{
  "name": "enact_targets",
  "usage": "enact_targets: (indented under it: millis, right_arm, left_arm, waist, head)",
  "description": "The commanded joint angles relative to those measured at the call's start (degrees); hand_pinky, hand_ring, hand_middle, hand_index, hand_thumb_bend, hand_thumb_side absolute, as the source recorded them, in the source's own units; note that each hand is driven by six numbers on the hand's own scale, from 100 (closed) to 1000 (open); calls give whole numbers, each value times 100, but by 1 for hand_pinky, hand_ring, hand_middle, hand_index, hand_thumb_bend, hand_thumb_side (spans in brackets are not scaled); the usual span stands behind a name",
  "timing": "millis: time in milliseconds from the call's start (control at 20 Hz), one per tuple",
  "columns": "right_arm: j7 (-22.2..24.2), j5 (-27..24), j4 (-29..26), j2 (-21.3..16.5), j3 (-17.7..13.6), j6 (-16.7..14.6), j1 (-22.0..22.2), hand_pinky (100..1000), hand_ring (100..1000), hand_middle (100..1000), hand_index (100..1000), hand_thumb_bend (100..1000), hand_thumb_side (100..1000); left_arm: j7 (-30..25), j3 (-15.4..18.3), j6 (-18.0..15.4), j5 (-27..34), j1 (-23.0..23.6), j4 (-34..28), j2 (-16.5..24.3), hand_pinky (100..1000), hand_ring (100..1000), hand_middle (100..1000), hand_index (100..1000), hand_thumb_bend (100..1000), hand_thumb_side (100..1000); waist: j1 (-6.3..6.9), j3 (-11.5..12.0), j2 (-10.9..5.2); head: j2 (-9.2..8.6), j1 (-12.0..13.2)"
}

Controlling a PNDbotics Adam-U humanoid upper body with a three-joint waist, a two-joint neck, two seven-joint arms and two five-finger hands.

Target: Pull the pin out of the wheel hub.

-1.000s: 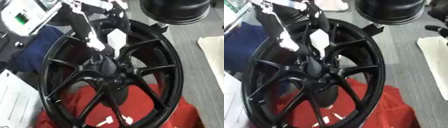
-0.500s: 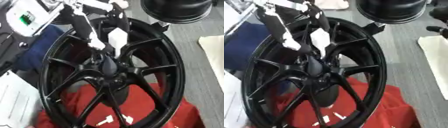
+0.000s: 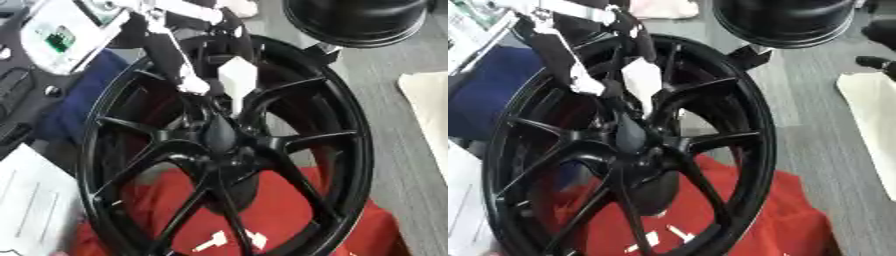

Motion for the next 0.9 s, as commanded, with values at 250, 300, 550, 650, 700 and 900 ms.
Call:
enact_targets:
  millis: [250,300,550,650,700,900]
  right_arm:
    - [9,-18,-101,-77,-23,3,-86,802,956,753,737,100,725]
    - [9,-17,-101,-76,-23,3,-87,803,956,753,737,100,725]
    - [11,-18,-100,-68,-26,6,-92,803,956,753,737,100,726]
    - [11,-18,-97,-67,-28,7,-84,802,956,753,737,100,727]
    - [11,-16,-93,-69,-29,9,-79,802,956,753,737,100,727]
    - [24,-16,-93,-62,-23,12,-90,803,956,753,737,100,727]
  left_arm:
    - [1,127,14,6,-80,51,30,871,874,811,832,198,135]
    - [1,131,17,21,-82,65,22,871,874,811,832,198,134]
    - [1,146,20,5,-87,123,-12,878,888,849,848,234,127]
    - [1,188,-17,-8,-87,124,-14,879,888,849,850,250,118]
    - [1,221,-33,4,-92,123,-17,878,886,850,858,258,115]
    - [1,302,-65,18,-111,150,-32,877,884,853,880,287,128]
  waist:
    - [-33,-24,-74]
    - [-33,-27,-70]
    - [-32,-42,-47]
    - [-33,-41,-42]
    - [-33,-38,-40]
    - [-31,-35,-22]
  head:
    - [-114,52]
    - [-118,56]
    - [-155,77]
    - [-160,74]
    - [-159,73]
    - [-174,81]
